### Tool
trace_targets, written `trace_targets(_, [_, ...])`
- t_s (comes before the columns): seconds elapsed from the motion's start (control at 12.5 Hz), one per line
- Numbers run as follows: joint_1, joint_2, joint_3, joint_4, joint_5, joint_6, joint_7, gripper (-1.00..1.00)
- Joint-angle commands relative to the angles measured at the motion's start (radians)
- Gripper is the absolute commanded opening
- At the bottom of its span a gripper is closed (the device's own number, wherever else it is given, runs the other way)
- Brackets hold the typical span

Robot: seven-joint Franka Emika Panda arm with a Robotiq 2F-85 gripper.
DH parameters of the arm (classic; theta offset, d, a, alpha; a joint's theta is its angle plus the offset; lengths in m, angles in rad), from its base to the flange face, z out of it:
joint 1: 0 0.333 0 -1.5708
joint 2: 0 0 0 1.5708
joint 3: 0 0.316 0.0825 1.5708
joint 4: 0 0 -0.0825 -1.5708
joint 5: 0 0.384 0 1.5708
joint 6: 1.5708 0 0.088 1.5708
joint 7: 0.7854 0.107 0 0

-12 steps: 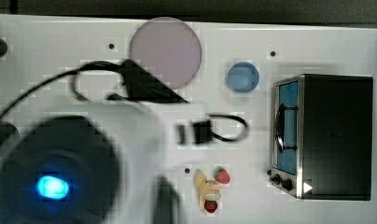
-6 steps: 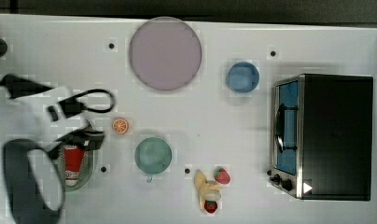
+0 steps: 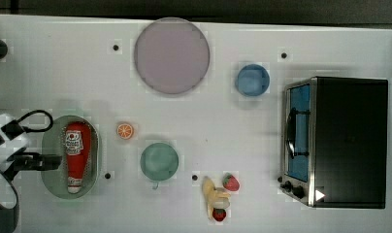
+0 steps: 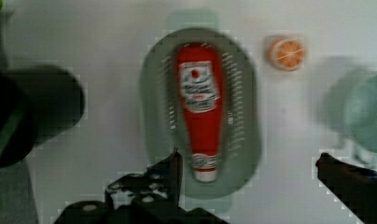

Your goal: Pick ketchup from strainer and place it on the table

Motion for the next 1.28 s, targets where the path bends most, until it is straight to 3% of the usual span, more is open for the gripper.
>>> trace_targets(0.08, [0.01,0.07,0.006,-0.056,-0.038,0.074,0.044,1.0])
trace_targets(0.72, [0.023,0.297,-0.006,-0.189,-0.229,0.462,0.089,1.0])
trace_targets(1.28, [0.052,0.479,-0.05,-0.189,-0.438,0.588,0.284,1.0])
